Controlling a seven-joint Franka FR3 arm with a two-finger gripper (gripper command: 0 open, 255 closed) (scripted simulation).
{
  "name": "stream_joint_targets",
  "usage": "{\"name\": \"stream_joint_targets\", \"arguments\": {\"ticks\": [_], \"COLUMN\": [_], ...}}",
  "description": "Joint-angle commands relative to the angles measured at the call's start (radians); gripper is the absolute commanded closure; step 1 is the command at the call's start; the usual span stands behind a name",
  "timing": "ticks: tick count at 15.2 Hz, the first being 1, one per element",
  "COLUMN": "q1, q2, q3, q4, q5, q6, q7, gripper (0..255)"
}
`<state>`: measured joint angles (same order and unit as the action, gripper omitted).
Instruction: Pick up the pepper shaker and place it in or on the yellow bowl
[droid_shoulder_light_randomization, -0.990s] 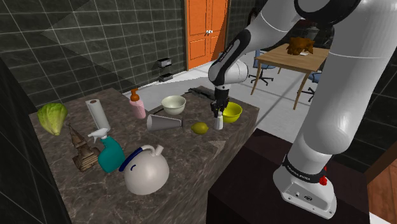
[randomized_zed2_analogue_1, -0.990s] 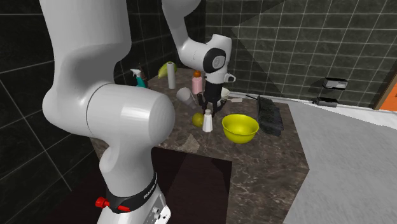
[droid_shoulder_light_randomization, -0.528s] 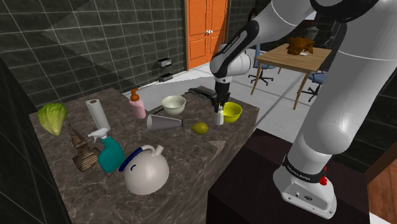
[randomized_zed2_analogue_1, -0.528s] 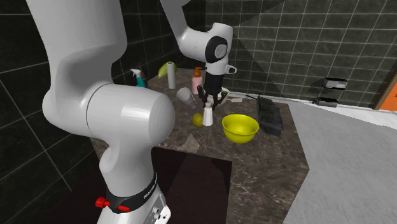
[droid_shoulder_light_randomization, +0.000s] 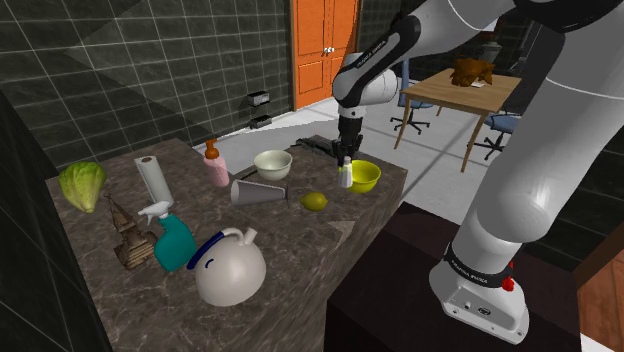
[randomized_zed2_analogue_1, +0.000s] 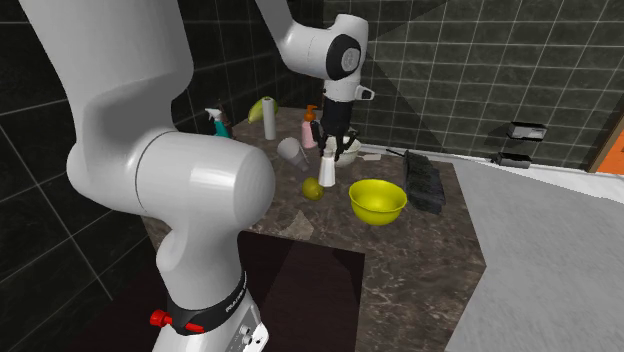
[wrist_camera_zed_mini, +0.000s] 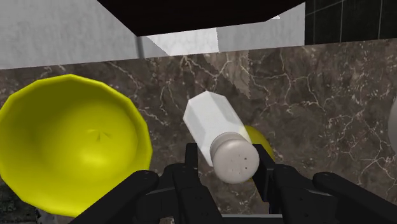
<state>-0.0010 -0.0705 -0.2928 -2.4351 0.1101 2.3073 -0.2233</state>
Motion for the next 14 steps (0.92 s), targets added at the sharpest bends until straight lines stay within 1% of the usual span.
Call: {"name": "stream_joint_targets", "arguments": {"ticks": [1, 7, 14], "q1": [-0.001, -0.004, -0.073], "q2": [-0.025, -0.074, 0.028], "q3": [0.001, 0.005, -0.088], "q4": [0.007, 0.039, 0.218], "q5": [-0.012, -0.035, -0.023], "q6": [-0.031, -0.109, -0.205], "q7": [0.012, 0.034, -0.132], "gripper": [255, 255, 255]}}
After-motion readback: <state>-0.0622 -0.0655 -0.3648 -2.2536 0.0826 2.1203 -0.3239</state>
